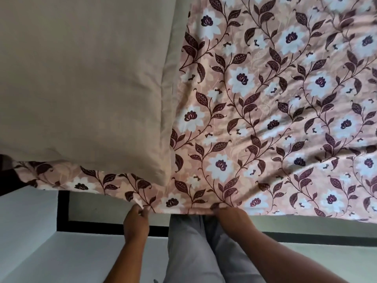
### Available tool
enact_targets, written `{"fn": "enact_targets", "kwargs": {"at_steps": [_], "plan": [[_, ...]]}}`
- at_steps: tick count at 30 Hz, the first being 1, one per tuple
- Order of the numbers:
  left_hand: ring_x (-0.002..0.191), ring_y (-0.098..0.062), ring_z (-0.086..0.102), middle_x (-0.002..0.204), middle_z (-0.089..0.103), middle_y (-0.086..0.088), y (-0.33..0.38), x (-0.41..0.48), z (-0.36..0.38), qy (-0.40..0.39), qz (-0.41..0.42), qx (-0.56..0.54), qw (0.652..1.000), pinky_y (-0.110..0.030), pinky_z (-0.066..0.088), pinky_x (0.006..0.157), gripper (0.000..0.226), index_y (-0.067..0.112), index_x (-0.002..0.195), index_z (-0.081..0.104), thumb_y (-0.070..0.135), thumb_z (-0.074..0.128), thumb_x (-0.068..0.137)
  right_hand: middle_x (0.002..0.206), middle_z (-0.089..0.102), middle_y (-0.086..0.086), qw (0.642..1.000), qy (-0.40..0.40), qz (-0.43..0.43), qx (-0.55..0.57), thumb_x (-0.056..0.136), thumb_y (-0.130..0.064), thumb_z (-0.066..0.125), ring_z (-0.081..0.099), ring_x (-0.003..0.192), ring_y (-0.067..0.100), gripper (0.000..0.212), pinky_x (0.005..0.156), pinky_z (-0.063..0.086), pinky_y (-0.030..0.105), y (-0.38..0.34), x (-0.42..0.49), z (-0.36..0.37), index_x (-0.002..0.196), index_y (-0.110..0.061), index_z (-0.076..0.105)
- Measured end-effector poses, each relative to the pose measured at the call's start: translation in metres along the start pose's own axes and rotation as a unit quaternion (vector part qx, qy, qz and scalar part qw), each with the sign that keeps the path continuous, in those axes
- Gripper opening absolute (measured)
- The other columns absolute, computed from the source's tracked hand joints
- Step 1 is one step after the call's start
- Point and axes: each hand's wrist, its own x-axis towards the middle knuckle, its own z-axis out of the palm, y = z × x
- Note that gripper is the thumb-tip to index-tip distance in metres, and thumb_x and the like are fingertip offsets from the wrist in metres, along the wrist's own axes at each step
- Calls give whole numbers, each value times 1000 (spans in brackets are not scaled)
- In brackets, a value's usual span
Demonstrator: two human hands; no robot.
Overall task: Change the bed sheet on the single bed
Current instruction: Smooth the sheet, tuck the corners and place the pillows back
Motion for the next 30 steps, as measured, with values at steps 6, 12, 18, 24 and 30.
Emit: {"fn": "enact_targets", "kwargs": {"at_steps": [6,12,18,24,30], "plan": [[80,-24,63,98,68,-12,53,-32,-6,62,125,147,979,-29,38,60,20,9,103,64,23,52,100,108,66,7,980,191,38,30,87,-16,68,67,95,30,30,69,58,43,14,5,-16,117,-18,62],[147,-40,26,157,29,-13,139,-37,34,26,480,284,829,-52,30,118,74,24,151,36,29,69,84,164,18,24,953,262,130,72,89,-56,61,24,148,46,83,112,36,58,34,24,-38,156,-19,26],[140,-40,-39,149,-53,-1,121,-28,41,-55,392,431,811,-51,-46,88,119,50,145,-30,23,72,88,150,-50,14,991,62,59,98,92,-59,59,-46,132,47,115,119,2,61,40,9,-20,149,-27,-36],[143,-50,-31,156,-43,-10,134,-44,38,-132,340,491,791,-66,31,112,94,47,154,-10,13,56,96,169,9,3,969,118,80,200,96,-45,54,29,148,37,65,110,43,51,62,-10,-44,153,-26,28],[145,-39,23,161,18,-19,165,-80,54,-98,344,514,780,-51,41,108,41,31,142,42,32,44,101,129,57,5,876,194,292,332,98,-38,54,60,116,29,34,94,50,39,130,-40,-22,126,-20,56]]}}
